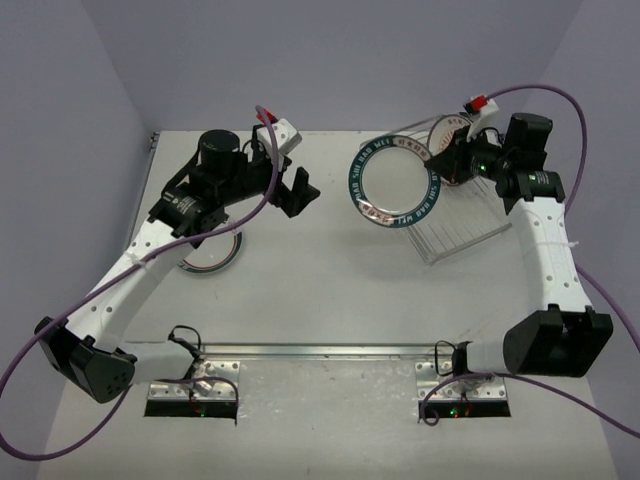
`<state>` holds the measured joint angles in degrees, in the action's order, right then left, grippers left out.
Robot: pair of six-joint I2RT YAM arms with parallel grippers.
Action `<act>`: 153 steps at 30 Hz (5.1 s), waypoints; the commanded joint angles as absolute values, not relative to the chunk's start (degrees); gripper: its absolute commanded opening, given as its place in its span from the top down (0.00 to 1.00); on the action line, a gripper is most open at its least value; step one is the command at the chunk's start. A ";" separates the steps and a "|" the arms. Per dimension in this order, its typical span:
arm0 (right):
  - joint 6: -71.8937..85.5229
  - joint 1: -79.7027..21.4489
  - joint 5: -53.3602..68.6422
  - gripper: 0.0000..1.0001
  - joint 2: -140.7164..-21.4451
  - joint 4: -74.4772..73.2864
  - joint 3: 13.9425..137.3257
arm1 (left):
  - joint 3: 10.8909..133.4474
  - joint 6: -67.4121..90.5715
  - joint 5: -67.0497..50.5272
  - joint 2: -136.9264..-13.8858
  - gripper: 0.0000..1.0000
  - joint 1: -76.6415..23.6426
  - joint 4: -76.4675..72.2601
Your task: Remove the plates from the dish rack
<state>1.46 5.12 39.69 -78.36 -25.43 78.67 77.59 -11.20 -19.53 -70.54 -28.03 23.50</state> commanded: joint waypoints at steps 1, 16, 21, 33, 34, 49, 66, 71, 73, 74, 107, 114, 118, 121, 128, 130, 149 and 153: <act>4.45 2.60 49.56 1.00 -72.60 -22.06 75.99 | 81.39 -9.58 -28.07 -74.14 0.07 -28.12 25.75; 4.21 -6.32 51.59 1.00 -68.12 -24.46 68.58 | 82.89 -8.78 -35.38 -80.67 0.37 -28.21 30.40; 5.89 -7.03 52.29 1.00 -68.73 -23.13 67.85 | 81.30 -8.00 -40.51 -81.91 0.68 -28.12 30.76; 12.43 -9.33 55.33 0.73 -72.23 -19.10 68.51 | 75.68 -0.04 -47.81 -83.19 1.00 -23.30 27.63; 12.50 -9.58 54.83 0.55 -72.68 -19.23 68.90 | 74.78 1.38 -49.37 -83.15 1.00 -21.63 27.33; 15.83 -9.49 47.48 0.01 -76.38 -17.02 68.28 | 72.24 -26.21 -54.54 -92.45 1.00 24.03 54.22; 14.70 -9.53 46.90 0.01 -79.81 -16.70 68.05 | 82.93 -29.28 -51.89 -115.33 1.00 40.69 53.83; 14.62 -9.49 46.63 0.01 -80.45 -17.20 68.82 | 82.41 -26.88 -49.00 -115.60 0.92 40.69 49.90; 14.28 -9.49 46.19 0.01 -80.51 -17.53 69.28 | 81.96 -25.71 -47.78 -115.05 0.86 40.77 47.96; 14.24 -9.49 45.82 0.01 -80.51 -17.77 69.34 | 81.66 -25.58 -47.64 -114.96 0.83 40.78 47.73; -14.13 3.74 -2.90 0.43 -114.23 -23.13 109.27 | 59.86 -29.33 -24.32 -65.53 0.41 18.04 21.36; -15.56 4.05 -2.95 0.43 -113.51 -22.55 111.10 | 59.15 -29.27 -23.34 -65.08 0.41 16.66 21.31; -16.26 4.83 -4.30 0.43 -114.69 -22.68 113.28 | 58.97 -28.83 -23.47 -65.13 0.41 16.35 21.36; -16.30 5.81 -4.78 0.44 -116.10 -22.68 115.02 | 58.82 -28.83 -23.47 -65.19 0.41 16.32 21.23; -17.04 6.94 -3.48 0.45 -118.56 -22.50 115.84 | 58.96 -28.05 -23.98 -65.49 0.41 16.17 21.22; -17.20 7.32 -2.83 0.45 -119.14 -22.55 115.73 | 59.37 -27.90 -24.02 -65.57 0.41 16.08 21.56; -17.94 7.82 -0.35 0.58 -123.09 -22.58 113.40 | 59.77 -27.51 -23.99 -66.19 0.41 15.99 22.05; -18.42 7.87 -0.35 0.59 -124.37 -22.36 113.55 | 59.90 -27.46 -24.03 -66.27 0.41 15.91 22.15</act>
